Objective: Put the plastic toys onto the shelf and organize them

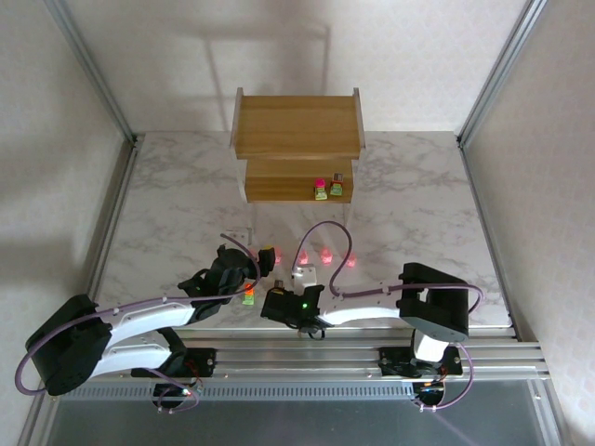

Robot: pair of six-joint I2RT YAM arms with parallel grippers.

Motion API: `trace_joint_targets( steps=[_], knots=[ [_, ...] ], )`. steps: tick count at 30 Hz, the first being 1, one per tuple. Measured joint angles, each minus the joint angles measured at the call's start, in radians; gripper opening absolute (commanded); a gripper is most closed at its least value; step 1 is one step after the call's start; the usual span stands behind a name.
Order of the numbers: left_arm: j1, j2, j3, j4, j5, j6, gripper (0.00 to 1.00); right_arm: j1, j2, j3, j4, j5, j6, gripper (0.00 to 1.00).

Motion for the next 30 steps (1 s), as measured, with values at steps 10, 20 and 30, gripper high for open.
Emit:
trace_joint_targets(
  steps=[10, 20, 30],
  knots=[
    [0.0, 0.0, 0.0, 0.0, 0.003, 0.0, 0.87, -0.044, 0.019, 0.0, 0.049, 0.0, 0.0, 0.48],
    [0.003, 0.0, 0.0, 0.0, 0.003, -0.003, 0.87, -0.067, 0.026, 0.0, 0.072, -0.009, 0.0, 0.44],
    [0.008, 0.0, 0.0, 0.0, 0.008, -0.004, 0.87, -0.053, 0.029, -0.006, 0.064, -0.007, 0.009, 0.44]
  ],
)
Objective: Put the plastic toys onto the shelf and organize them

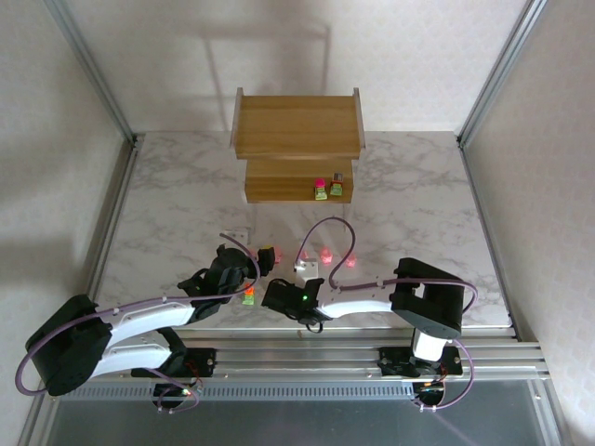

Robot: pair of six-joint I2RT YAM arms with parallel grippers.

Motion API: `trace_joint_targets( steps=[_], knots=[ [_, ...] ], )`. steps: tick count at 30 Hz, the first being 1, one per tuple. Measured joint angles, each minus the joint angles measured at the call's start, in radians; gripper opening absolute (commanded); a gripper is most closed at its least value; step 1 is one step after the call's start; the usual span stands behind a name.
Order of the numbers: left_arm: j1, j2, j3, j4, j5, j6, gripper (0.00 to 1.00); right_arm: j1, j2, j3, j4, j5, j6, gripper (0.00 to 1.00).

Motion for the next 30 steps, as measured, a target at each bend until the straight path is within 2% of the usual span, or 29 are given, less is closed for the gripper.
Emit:
trace_joint_targets(
  steps=[11, 30],
  knots=[
    [0.0, 0.0, 0.0, 0.0, 0.007, 0.0, 0.87, 0.014, 0.023, 0.017, -0.047, 0.018, 0.025, 0.41],
    [0.001, 0.006, 0.0, 0.0, 0.018, 0.0, 0.87, -0.013, 0.032, 0.017, -0.014, 0.014, 0.024, 0.39]
  ],
)
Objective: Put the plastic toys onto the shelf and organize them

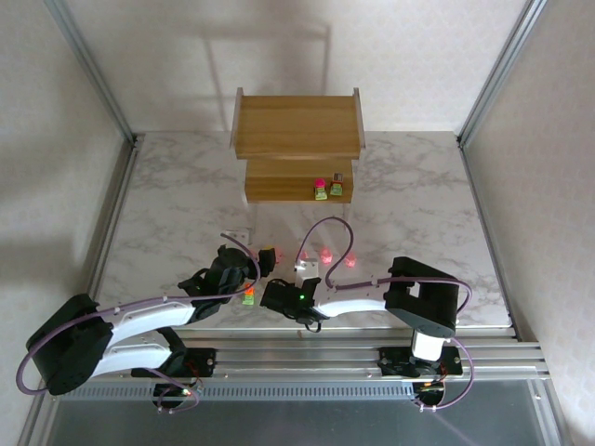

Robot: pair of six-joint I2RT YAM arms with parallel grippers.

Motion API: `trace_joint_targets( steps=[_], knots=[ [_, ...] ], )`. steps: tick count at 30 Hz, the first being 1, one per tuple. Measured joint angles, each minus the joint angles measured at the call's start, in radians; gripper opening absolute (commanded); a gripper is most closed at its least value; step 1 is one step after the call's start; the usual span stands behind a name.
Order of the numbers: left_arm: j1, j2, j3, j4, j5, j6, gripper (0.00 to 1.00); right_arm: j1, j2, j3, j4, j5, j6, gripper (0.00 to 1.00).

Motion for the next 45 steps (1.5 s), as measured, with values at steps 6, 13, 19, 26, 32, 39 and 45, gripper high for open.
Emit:
trace_joint_targets(
  steps=[6, 13, 19, 26, 32, 39, 45],
  knots=[
    [0.0, 0.0, 0.0, 0.0, 0.0, 0.0, 0.87, -0.006, 0.003, -0.004, 0.013, -0.002, 0.0, 0.39],
    [0.0, 0.0, 0.0, 0.0, 0.0, 0.0, 0.87, -0.006, 0.012, -0.004, 0.018, -0.003, -0.003, 0.34],
    [0.0, 0.0, 0.0, 0.0, 0.0, 0.0, 0.87, -0.006, 0.011, -0.004, 0.016, 0.002, -0.004, 0.28],
    [0.0, 0.0, 0.0, 0.0, 0.0, 0.0, 0.87, -0.006, 0.003, -0.008, 0.013, 0.005, -0.01, 0.27],
    [0.0, 0.0, 0.0, 0.0, 0.0, 0.0, 0.87, -0.006, -0.067, -0.01, -0.025, 0.033, -0.031, 0.27],
    [0.0, 0.0, 0.0, 0.0, 0.0, 0.0, 0.87, -0.007, -0.177, 0.012, -0.109, 0.096, -0.071, 0.27],
    [0.001, 0.0, 0.0, 0.002, 0.018, 0.0, 0.87, -0.04, -0.278, 0.085, -0.167, 0.159, -0.163, 0.27]
  ],
)
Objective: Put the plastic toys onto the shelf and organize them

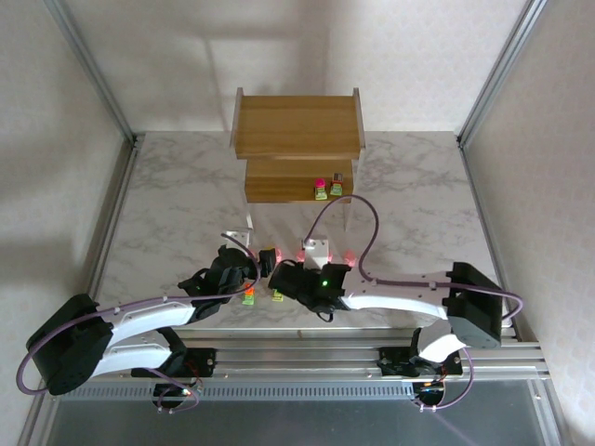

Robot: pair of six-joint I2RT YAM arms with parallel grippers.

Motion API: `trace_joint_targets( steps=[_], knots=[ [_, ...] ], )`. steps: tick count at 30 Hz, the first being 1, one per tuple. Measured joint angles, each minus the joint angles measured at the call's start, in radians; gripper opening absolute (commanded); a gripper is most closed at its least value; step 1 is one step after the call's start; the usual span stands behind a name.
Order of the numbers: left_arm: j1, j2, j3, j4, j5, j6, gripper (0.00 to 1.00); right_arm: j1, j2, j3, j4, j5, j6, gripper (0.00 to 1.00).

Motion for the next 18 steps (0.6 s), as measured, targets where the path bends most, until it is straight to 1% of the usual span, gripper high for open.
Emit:
trace_joint_targets(
  steps=[4, 11, 18],
  knots=[
    [0.001, 0.0, 0.0, 0.002, 0.025, 0.0, 0.87, -0.05, -0.039, 0.059, -0.006, 0.029, -0.082, 0.27],
    [-0.007, -0.023, -0.001, 0.04, 0.072, 0.002, 0.87, -0.131, -0.043, 0.143, 0.025, 0.025, -0.217, 0.27],
    [-0.021, -0.025, -0.001, 0.061, 0.095, 0.012, 0.87, -0.204, 0.027, 0.261, 0.071, -0.011, -0.318, 0.27]
  ],
)
